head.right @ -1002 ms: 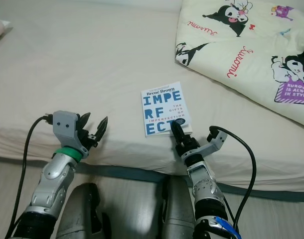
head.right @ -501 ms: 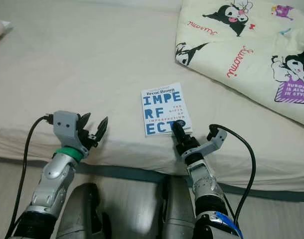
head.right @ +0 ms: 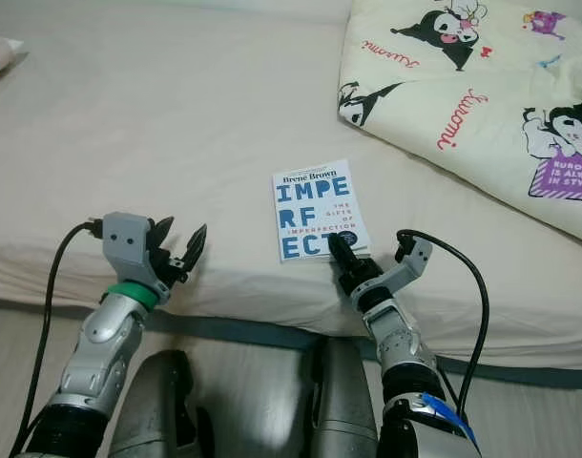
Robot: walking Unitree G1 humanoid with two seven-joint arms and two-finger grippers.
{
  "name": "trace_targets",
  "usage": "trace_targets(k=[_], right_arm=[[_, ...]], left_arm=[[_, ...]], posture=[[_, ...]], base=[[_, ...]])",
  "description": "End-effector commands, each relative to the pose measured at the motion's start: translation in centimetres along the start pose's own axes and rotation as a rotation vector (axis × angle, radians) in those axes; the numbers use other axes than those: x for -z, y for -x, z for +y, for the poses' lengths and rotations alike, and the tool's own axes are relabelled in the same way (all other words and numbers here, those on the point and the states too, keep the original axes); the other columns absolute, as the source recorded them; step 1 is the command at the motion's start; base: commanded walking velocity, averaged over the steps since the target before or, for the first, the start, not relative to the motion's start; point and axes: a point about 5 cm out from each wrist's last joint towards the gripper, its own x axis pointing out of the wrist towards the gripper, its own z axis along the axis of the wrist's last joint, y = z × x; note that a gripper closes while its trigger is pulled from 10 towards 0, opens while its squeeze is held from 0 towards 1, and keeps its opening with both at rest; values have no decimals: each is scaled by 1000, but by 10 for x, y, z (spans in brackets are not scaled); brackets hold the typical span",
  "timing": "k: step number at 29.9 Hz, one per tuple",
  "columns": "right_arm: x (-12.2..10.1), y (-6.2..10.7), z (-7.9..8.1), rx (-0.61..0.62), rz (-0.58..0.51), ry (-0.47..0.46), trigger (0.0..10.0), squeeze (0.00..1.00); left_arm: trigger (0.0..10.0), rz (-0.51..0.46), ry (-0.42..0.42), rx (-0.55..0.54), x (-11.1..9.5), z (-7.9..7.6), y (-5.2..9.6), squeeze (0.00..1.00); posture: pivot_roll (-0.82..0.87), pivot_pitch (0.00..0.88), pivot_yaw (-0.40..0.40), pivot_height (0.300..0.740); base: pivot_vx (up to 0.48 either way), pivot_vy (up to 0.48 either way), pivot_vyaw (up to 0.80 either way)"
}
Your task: Clean up the room
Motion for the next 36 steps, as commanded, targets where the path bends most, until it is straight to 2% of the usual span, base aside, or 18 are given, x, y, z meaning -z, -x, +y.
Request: trace_targets(k=[1, 10, 11, 13, 14, 16, 17, 27, 32, 36], right_arm=[[13, 8, -12, 68, 77, 3, 10000, 0], [8, 9, -15, 72, 78, 49, 10000, 0], [6, 10, -15, 69, 66, 52, 9020, 0], [6, 10, -15, 69, 66, 52, 9020, 0], [4, 10, -15, 67, 55, 53, 3294, 0], [4, 10, -15, 67, 55, 53, 3294, 0], [2, 10, -15, 65, 38, 51, 0, 0], [-6, 10, -14, 58, -53, 35, 0, 0], [-7, 10, -14, 56, -62, 31, 0, 0], [-19, 7, -10, 49, -141, 21, 0, 0]], left_arm=[[10000, 27, -8, 5, 6, 0, 2, 0], [10000, 27, -7, 7, 6, 0, 3, 0], [10000, 27, -8, 7, 6, 0, 3, 0], [10000, 27, -8, 7, 6, 0, 3, 0], [10000, 26, -8, 7, 6, 0, 3, 0], [10000, 26, -8, 7, 6, 0, 3, 0], [10000, 26, -9, 7, 6, 0, 2, 0], [10000, 23, -12, 6, 6, 0, 2, 0], [10000, 22, -13, 5, 6, 0, 2, 0], [10000, 6, -15, -16, 4, 3, -3, 0]], posture=[[74, 171, 93, 587], [74, 167, 91, 587], [73, 168, 92, 587], [73, 168, 92, 587], [72, 166, 92, 587], [72, 166, 92, 587], [71, 163, 92, 587], [69, 149, 93, 587], [69, 146, 92, 587], [66, 118, 72, 587]], base=[[0, 0, 0], [0, 0, 0], [0, 0, 0], [0, 0, 0], [0, 0, 0], [0, 0, 0], [0, 0, 0], [0, 0, 0], [0, 0, 0], [0, 0, 0]])
